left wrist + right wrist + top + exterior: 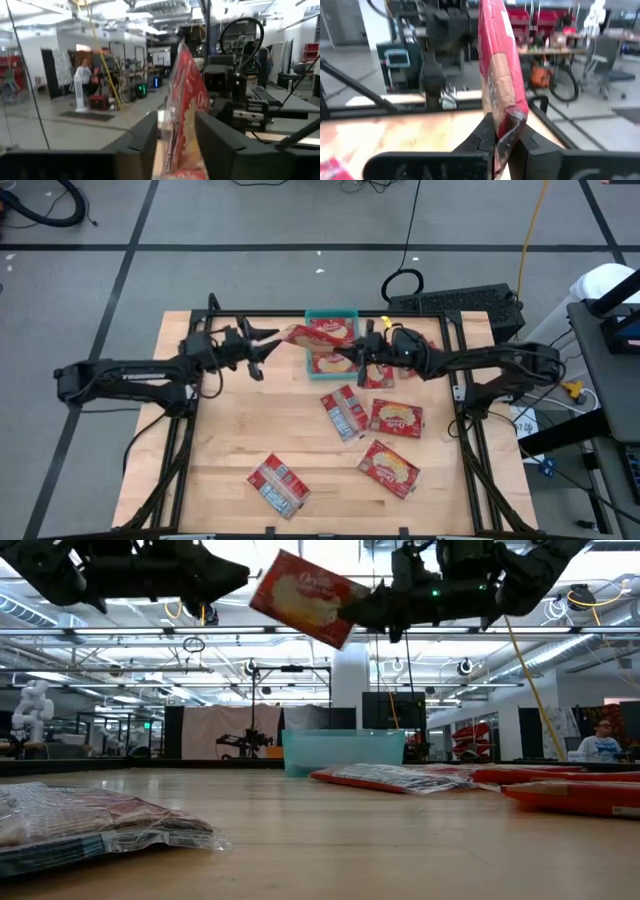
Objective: Sort popcorn bags into baskets
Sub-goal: Put the red popcorn bag into the blue bin
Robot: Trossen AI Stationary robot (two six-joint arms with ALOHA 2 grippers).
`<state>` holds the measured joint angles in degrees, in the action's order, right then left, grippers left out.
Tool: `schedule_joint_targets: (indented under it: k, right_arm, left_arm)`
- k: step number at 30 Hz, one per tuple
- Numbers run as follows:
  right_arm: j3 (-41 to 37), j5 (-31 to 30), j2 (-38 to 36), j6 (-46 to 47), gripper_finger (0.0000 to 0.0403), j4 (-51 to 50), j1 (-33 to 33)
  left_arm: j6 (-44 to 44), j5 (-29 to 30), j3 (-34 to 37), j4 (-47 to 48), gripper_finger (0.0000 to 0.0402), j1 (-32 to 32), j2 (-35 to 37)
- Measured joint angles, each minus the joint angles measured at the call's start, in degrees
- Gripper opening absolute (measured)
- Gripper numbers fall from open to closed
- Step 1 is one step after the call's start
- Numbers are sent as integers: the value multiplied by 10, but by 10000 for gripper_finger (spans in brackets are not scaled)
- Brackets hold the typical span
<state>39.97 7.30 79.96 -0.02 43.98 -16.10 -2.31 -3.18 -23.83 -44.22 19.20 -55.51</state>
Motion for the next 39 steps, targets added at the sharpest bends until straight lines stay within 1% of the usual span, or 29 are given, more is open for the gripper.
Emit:
schedule_joint_targets:
  k: [3,5,7,9,12,16,19,23,26,28,31,36,37,39]
  right_arm:
    - [0,1,-39,13,10,-97,-14]
    - [0,0,-57,15,10,-152,-20]
    - [0,0,-69,14,10,-191,-23]
    - [0,3,-76,14,10,-207,-27]
    - [0,14,-82,10,10,-235,-35]
    - [0,50,-82,9,10,-270,-50]
    - [0,64,-82,9,10,-289,-57]
    - [0,65,-82,6,11,-300,-57]
    - [0,65,-82,2,11,-308,-57]
    - [0,65,-82,-5,11,-316,-57]
    - [0,64,-82,-13,11,-331,-57]
    - [0,61,-81,-22,12,-330,-58]
    - [0,61,-81,-22,14,-330,-58]
    - [0,61,-81,-22,18,-328,-57]
  left_arm:
    - [26,0,-1,41,174,19,35]
    - [39,1,-17,85,190,30,45]
    - [42,1,-45,151,203,38,44]
    - [35,1,-86,215,213,44,29]
    - [15,-12,-155,308,230,51,-14]
    - [-34,-58,-240,396,251,57,-84]
    - [-73,-77,-291,452,263,56,-143]
    - [-105,-81,-338,483,263,54,-217]
    - [-121,-113,-358,492,247,54,-257]
    - [-122,-130,-366,495,225,54,-273]
    - [-133,-154,-373,492,165,54,-284]
    - [-152,-167,-374,492,30,55,-285]
    - [-151,-168,-374,493,17,56,-285]
    - [-148,-168,-374,493,16,58,-285]
